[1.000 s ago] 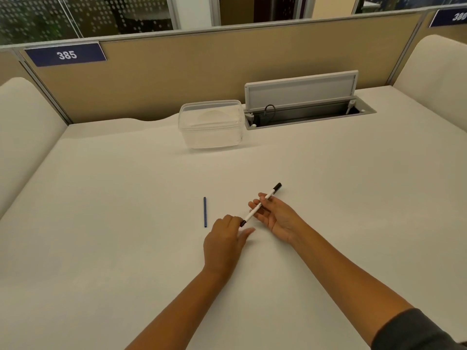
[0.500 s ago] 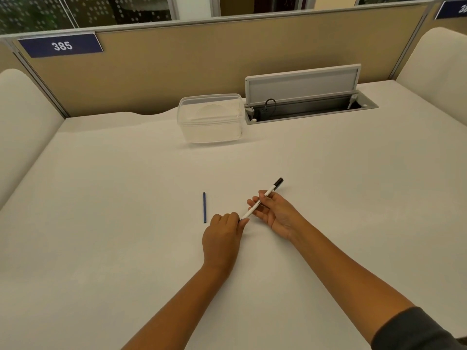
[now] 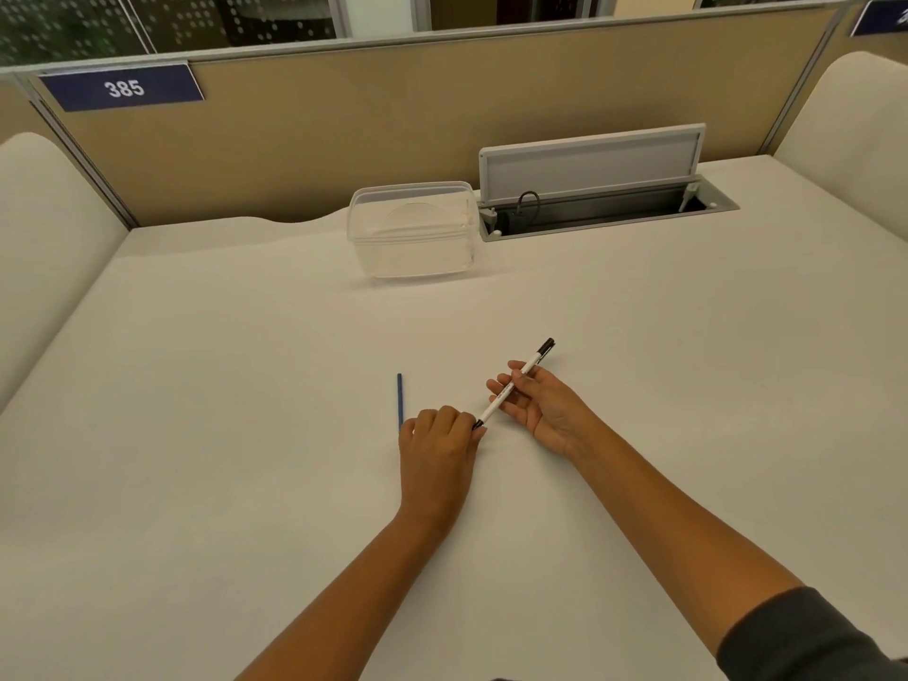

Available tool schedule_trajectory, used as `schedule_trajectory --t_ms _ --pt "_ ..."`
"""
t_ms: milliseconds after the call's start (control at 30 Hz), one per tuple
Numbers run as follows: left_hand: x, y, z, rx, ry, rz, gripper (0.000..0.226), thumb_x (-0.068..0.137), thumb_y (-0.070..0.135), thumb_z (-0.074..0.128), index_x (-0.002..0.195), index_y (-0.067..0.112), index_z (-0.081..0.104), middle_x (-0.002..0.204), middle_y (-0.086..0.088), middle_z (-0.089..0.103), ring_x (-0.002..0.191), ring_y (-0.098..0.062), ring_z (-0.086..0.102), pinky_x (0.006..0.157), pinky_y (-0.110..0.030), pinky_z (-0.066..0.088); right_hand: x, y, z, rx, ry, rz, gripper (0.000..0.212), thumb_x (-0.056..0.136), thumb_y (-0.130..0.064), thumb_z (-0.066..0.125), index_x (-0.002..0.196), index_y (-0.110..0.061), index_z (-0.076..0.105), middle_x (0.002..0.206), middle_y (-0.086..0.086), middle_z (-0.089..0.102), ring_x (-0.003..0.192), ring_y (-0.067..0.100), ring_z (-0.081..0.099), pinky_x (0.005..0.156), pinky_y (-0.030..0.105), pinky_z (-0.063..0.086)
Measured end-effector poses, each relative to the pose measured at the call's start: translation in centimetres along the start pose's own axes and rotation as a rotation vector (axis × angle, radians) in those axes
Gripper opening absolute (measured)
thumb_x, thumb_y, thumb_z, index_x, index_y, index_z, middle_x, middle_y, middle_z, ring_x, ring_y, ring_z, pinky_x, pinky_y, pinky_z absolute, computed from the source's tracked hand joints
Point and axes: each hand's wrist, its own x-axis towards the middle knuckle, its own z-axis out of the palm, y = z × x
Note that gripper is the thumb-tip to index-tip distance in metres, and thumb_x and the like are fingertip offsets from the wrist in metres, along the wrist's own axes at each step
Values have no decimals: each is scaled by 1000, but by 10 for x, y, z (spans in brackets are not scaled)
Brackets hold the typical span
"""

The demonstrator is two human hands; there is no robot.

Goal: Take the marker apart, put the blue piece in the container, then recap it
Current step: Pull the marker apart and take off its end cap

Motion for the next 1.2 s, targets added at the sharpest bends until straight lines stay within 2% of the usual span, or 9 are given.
schedule_trajectory --t_ms 100,200,300,433,700,867,967,1100,1200 --pt "1 1 -1 39 -58 -57 13 70 20 79 71 14 68 76 -3 63 74 -26 60 75 -43 47 1 -1 2 -16 18 9 11 95 -3 44 101 -5 52 87 13 60 70 20 72 61 32 60" --pt "2 1 1 -5 -109 -87 13 71 18 78 71 11 67 78 -5 63 78 -29 60 79 -48 46 2 -2 4 -17 33 24 12 95 -3 44 101 -5 53 87 12 60 69 20 72 63 34 61" --pt "2 -1 4 -129 -133 -128 9 79 14 70 75 7 66 81 -10 61 79 -31 56 77 -45 42 2 -2 4 -28 40 26 11 94 -3 45 100 -5 54 86 12 61 68 20 72 60 34 60" --pt "2 -5 8 -199 -167 -150 15 89 17 56 84 6 65 88 -10 58 85 -27 49 83 -37 30 2 -1 5 -47 43 12 9 94 -4 46 99 -5 53 83 12 60 69 20 72 61 34 60" --pt "2 -7 7 -279 -159 -139 21 90 20 49 82 8 64 84 -5 56 80 -18 47 85 -32 24 -3 -5 4 -6 -21 31 15 96 -4 41 102 -4 54 87 13 61 73 22 72 63 34 60" --pt "3 -7 8 -284 -170 -150 17 91 18 54 84 7 65 86 -6 56 80 -11 37 84 -30 24 -2 -4 6 -13 4 27 14 95 -5 45 104 -4 55 86 12 62 73 21 72 62 32 60" --pt "3 -7 5 -251 -182 -143 17 91 17 54 84 7 66 85 -7 57 81 -18 45 85 -32 26 -1 -3 11 -90 51 14 11 89 -12 58 98 -5 59 84 9 66 73 17 72 60 29 59" --pt "2 -3 -1 -133 -120 -177 10 85 14 64 76 9 66 78 -7 58 76 -25 53 83 -41 38 -5 -1 13 -141 66 6 17 83 -19 66 92 -5 61 87 8 71 76 16 72 58 25 57" --pt "1 1 -3 0 -120 -73 12 77 15 73 70 11 65 73 -4 59 72 -24 59 82 -44 43 -10 5 13 -289 66 -3 20 81 -23 69 90 -6 63 87 8 72 76 15 71 59 23 57"
